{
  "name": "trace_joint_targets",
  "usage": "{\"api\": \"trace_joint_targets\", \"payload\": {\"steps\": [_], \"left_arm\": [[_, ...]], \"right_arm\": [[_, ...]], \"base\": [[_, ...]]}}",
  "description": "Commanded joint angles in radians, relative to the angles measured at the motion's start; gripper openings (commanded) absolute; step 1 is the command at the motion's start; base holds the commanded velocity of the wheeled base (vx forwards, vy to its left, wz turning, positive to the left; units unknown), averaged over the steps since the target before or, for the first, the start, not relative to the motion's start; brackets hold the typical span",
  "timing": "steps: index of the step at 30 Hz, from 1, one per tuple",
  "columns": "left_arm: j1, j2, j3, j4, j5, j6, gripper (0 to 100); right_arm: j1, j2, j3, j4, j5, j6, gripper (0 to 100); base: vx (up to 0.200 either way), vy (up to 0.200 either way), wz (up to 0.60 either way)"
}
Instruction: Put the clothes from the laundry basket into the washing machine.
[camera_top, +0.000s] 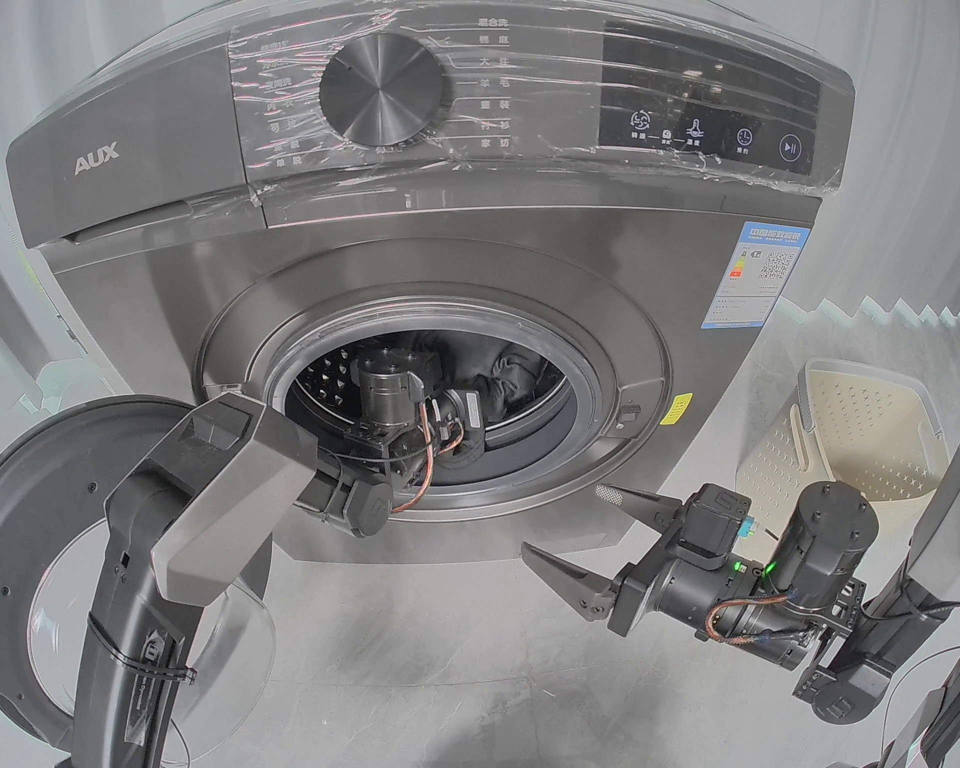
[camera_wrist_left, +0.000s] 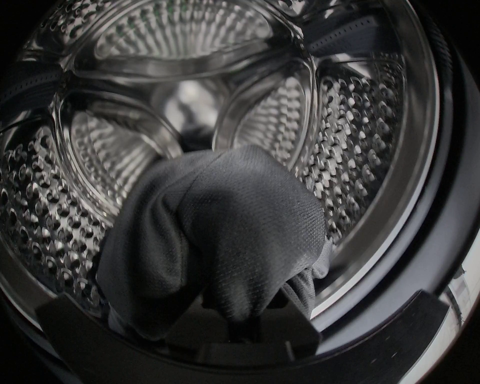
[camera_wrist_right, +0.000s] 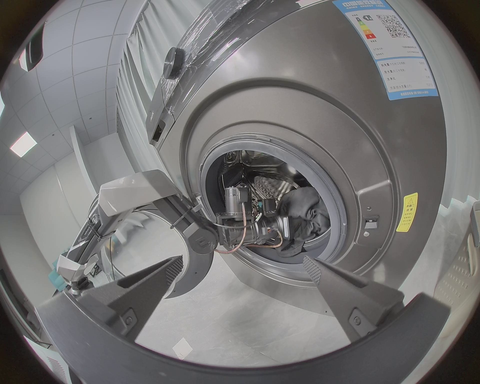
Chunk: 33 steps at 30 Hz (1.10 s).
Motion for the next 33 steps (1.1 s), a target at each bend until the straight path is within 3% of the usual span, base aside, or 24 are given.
{"api": "trace_joint_targets", "payload": {"steps": [1,5,13,14,19,27,33], "left_arm": [[0.03,0.129,-0.233,-0.032,0.072,-0.012,0],[0.043,0.197,-0.391,-0.025,0.11,-0.012,0],[0.06,0.201,-0.391,-0.032,0.119,-0.015,0],[0.06,0.201,-0.391,-0.031,0.121,-0.015,100],[0.046,0.186,-0.391,-0.017,0.121,-0.029,100],[0.03,0.011,-0.08,0.061,0.087,-0.027,100],[0.028,0.009,-0.048,0.106,0.081,-0.021,100]], "right_arm": [[0.001,0.002,-0.003,-0.001,0.0,0.0,100],[0.001,0.002,-0.004,-0.001,0.0,0.0,100],[0.01,0.002,-0.01,-0.001,0.0,0.001,100],[0.01,0.002,-0.01,-0.001,0.0,0.001,100],[0.01,0.002,-0.007,-0.001,0.0,0.001,100],[0.01,0.003,-0.009,-0.001,0.0,0.001,100],[0.015,0.002,-0.009,-0.001,0.0,0.001,100]], "base": [[0.0,0.0,0.0],[0.0,0.0,0.0],[0.0,0.0,0.0],[0.0,0.0,0.0],[0.0,0.0,0.0],[0.0,0.0,0.0],[0.0,0.0,0.0]]}}
